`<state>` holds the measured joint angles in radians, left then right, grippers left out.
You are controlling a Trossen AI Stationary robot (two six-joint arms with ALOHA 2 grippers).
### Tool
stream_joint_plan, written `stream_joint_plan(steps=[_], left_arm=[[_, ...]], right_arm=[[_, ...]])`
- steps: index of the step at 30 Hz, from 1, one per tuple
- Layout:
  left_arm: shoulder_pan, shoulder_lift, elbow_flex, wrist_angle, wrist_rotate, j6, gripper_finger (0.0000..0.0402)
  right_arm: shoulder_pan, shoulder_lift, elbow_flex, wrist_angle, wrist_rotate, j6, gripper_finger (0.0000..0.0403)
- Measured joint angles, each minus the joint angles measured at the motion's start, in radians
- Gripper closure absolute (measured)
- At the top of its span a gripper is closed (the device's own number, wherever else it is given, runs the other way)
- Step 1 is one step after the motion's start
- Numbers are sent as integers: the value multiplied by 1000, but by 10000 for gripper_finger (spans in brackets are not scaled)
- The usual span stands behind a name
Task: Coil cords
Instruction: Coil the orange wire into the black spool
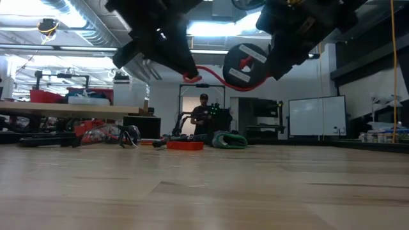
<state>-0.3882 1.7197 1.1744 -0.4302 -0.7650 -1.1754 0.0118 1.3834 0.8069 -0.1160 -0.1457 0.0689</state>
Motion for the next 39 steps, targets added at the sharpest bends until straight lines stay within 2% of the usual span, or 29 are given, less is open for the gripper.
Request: stream_joint_plan(steps=[10,23,32,39], left_arm=[[10,-27,0,154,22,117,401],[88,-29,0,382,30,308,401],[124,-11,0,467,72,320,401],[123,-5,0,474,66,320,401]], right_arm=[[8,0,0,-20,207,44,400],[9,15,0,15,248,102,400],[8,54,0,221,252,197,400],[7,77,0,326,311,270,400]])
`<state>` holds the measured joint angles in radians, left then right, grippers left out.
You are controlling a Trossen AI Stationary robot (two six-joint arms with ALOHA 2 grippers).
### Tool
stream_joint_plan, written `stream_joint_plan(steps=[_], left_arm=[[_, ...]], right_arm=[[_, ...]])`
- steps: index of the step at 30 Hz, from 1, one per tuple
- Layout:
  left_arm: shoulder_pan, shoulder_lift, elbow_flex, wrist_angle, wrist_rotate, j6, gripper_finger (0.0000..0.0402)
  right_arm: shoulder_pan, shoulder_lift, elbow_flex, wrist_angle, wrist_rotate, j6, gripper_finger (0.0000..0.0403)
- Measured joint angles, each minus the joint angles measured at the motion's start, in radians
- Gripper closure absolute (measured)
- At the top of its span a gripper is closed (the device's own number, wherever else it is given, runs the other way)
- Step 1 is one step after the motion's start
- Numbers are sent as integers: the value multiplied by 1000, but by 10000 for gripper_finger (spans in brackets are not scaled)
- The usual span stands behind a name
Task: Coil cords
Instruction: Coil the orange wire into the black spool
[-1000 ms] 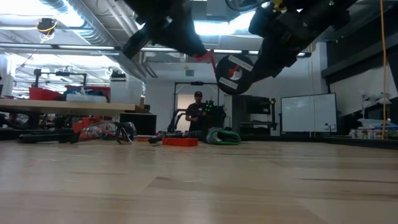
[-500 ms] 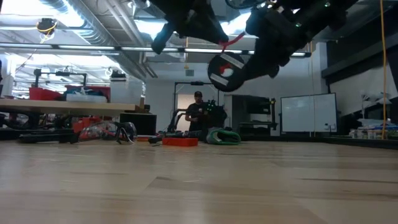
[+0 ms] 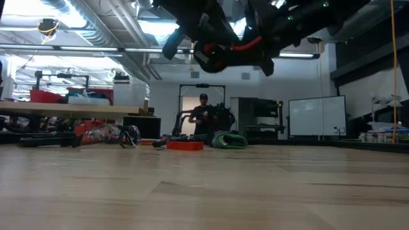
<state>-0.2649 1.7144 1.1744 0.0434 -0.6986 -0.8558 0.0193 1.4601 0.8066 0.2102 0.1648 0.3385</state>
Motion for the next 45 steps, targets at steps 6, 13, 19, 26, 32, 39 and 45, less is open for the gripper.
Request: stream_joint_plan(steps=[6,13,19,26,32,39,45], left_arm=[[-5,1,0,-8,-8,10,401],[-32,0,0,-86,-19,27,401],[-63,0,0,-159,-34,34,401],[-82,0,1,-166,-61,128,401],[-79,0,1,-165,-62,131,390],[-86,0,1,-161,-59,149,377],[-109,3,0,-165,-4,150,361]], right_arm=[[0,0,0,106,0,10,400],[0,-3,-1,113,-6,25,400],[1,-10,-1,79,-25,25,400],[0,-21,-1,86,-96,25,400],[-1,-29,-1,118,-179,23,400],[-2,-30,-1,135,-254,20,400],[-1,-34,1,157,-316,0,400]])
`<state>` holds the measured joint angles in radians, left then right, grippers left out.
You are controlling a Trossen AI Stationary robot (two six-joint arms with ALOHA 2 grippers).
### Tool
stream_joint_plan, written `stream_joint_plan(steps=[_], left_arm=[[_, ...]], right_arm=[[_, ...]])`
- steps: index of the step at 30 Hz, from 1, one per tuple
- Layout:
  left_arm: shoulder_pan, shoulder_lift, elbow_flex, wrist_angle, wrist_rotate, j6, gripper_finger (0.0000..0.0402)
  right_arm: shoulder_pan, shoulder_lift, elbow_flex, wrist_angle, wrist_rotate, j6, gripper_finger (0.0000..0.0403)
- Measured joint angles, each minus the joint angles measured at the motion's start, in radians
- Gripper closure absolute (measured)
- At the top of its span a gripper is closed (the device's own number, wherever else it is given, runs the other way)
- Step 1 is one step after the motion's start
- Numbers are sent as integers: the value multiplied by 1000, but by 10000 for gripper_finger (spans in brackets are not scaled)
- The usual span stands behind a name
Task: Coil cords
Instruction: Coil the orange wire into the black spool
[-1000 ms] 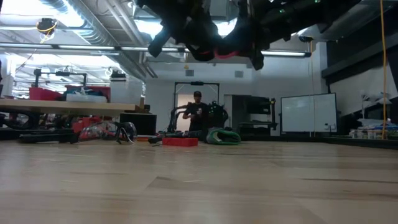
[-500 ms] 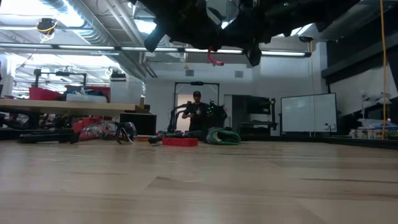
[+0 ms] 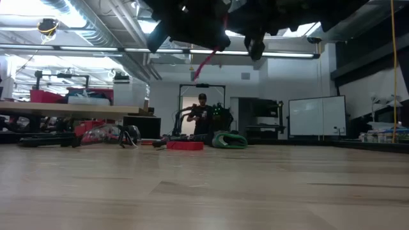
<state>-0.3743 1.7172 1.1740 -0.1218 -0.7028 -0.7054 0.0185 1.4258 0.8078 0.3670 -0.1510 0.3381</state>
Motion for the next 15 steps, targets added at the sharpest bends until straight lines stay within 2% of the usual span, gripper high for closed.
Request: stream_joint_plan(steps=[9,15], left_arm=[[-4,0,0,-1,-2,-49,336],[-13,0,0,-1,-2,-18,371]], right_arm=[[0,0,0,18,0,-2,400],[1,0,0,31,-1,-2,400]])
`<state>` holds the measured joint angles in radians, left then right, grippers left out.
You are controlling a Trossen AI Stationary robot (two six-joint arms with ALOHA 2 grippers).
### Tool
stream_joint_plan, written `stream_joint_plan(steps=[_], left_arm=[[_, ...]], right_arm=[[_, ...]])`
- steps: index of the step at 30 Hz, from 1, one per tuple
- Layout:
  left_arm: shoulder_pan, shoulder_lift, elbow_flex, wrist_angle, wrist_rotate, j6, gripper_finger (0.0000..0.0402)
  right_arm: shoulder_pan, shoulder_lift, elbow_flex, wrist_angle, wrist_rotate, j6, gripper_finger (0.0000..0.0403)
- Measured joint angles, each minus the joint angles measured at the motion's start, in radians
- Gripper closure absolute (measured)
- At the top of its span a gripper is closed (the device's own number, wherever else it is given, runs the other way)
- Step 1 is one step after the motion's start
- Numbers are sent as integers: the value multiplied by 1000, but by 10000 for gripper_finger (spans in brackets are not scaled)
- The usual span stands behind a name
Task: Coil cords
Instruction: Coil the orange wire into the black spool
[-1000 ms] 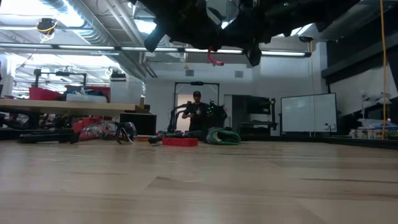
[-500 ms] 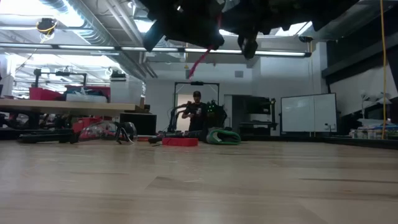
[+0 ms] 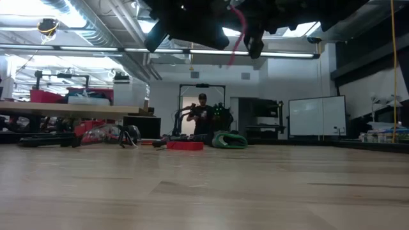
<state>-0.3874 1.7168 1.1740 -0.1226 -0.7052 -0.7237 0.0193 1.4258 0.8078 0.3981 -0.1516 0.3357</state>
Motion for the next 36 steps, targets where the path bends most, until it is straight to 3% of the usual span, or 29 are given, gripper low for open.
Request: stream_joint_plan(steps=[6,11,20,36], left_arm=[[1,0,0,0,6,-6,398],[-2,0,0,-3,70,-2,372],[-38,0,0,-17,73,-83,311],[-21,-2,0,50,63,-77,300]], right_arm=[[0,0,0,9,0,0,400],[0,-6,0,12,0,-8,400],[0,-46,0,-3,2,-56,400],[0,-51,-1,63,10,-55,400]])
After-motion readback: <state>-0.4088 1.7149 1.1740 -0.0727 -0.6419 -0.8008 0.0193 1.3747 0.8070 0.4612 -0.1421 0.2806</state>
